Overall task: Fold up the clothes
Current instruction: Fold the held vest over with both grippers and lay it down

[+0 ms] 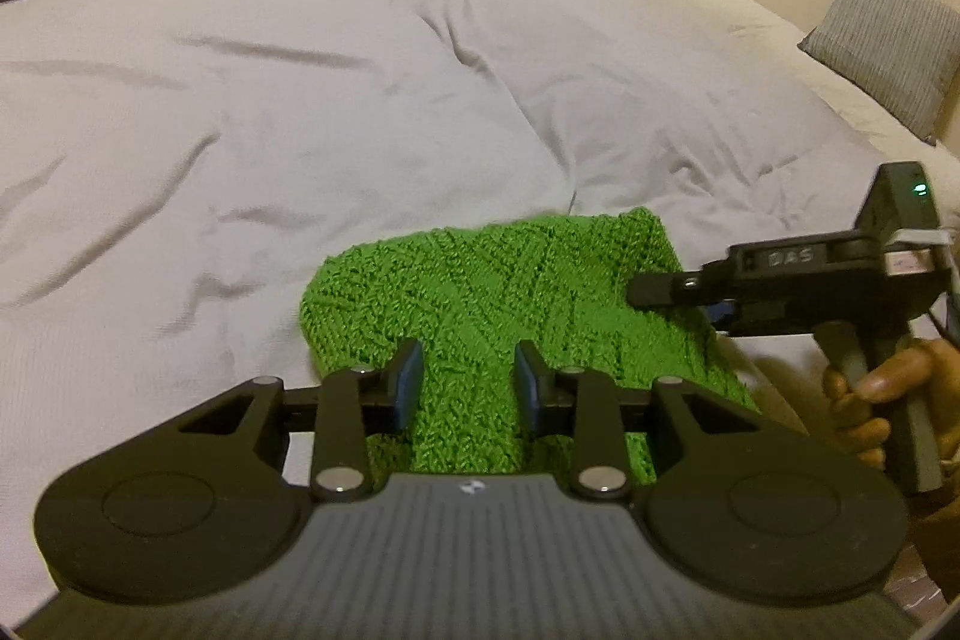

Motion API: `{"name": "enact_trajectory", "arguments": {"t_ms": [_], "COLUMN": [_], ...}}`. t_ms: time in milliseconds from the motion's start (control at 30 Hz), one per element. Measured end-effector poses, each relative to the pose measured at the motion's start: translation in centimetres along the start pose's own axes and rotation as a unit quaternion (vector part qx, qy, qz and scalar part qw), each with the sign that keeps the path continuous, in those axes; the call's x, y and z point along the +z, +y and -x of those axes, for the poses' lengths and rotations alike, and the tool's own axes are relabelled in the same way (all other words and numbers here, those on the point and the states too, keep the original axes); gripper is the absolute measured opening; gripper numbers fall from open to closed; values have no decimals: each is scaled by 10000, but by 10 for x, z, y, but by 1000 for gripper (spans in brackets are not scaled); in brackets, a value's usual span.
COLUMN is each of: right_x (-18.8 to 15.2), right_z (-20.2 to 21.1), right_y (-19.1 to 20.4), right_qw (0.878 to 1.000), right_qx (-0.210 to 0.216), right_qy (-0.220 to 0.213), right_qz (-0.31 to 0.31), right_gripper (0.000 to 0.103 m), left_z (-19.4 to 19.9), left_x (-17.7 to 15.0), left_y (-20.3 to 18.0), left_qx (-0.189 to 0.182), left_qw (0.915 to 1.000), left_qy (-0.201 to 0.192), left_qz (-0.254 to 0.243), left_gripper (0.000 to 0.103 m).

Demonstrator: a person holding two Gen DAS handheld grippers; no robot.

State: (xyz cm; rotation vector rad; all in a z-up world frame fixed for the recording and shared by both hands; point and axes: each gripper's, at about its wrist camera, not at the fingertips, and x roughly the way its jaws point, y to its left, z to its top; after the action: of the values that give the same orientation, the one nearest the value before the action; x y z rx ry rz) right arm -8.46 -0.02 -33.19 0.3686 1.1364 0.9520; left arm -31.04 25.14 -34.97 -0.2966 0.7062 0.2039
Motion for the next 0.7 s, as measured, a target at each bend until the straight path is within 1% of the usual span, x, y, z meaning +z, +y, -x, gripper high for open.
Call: {"name": "enact_trajectory", "arguments": {"t_ms": [33, 100, 133, 200, 300, 400, 433, 467, 500, 533, 567, 600, 667, 700], "right_x": [-4, -17, -26, -45, -82, -111, -117, -121, -123, -123, -122, -120, -117, -117], "right_z": [6, 27, 36, 52, 70, 76, 75, 75, 76, 77, 78, 82, 93, 98], "right_y": [2, 3, 2, -3, -10, -13, -12, -10, -8, -6, -5, -5, -5, -4], "right_qw": [10000, 9997, 9994, 9983, 9964, 9950, 9953, 9961, 9971, 9976, 9979, 9978, 9981, 9983], "right_qx": [-4, 110, 262, 509, 702, 827, 822, 784, 697, 641, 600, 586, 512, 448], "right_qy": [-64, -205, -217, -187, -159, -27, 34, 46, -7, -80, -145, -192, -285, -327], "right_qz": [-10, 20, -48, -195, -445, -561, -503, -408, -317, -245, -215, -260, -207, -162], "right_gripper": [55, 56, 56, 56, 56, 55, 50, 36, 28, 24, 17, 12, 9, 9], "left_z": [3, 16, 22, 36, 53, 69, 70, 72, 73, 74, 74, 74, 73, 70], "left_x": [-1, -7, -12, -23, -37, -49, -50, -50, -50, -51, -50, -50, -52, -54], "left_y": [-1, -1, 0, 0, -4, -10, -12, -15, -18, -21, -25, -29, -36, -41], "left_qx": [37, 20, 4, 19, 61, 107, 108, 107, 105, 104, 102, 99, 44, 91], "left_qw": [10000, 10000, 9999, 9996, 9992, 9989, 9989, 9990, 9991, 9992, 9993, 9994, 9996, 9996], "left_qy": [-13, -73, -102, -134, -183, -246, -252, -255, -257, -260, -268, -276, -281, -264], "left_qz": [-29, 37, 84, 228, 340, 395, 374, 345, 316, 288, 225, 157, 32, -93], "left_gripper": [27, 27, 27, 27, 27, 27, 27, 27, 27, 27, 27, 27, 26, 26]}}
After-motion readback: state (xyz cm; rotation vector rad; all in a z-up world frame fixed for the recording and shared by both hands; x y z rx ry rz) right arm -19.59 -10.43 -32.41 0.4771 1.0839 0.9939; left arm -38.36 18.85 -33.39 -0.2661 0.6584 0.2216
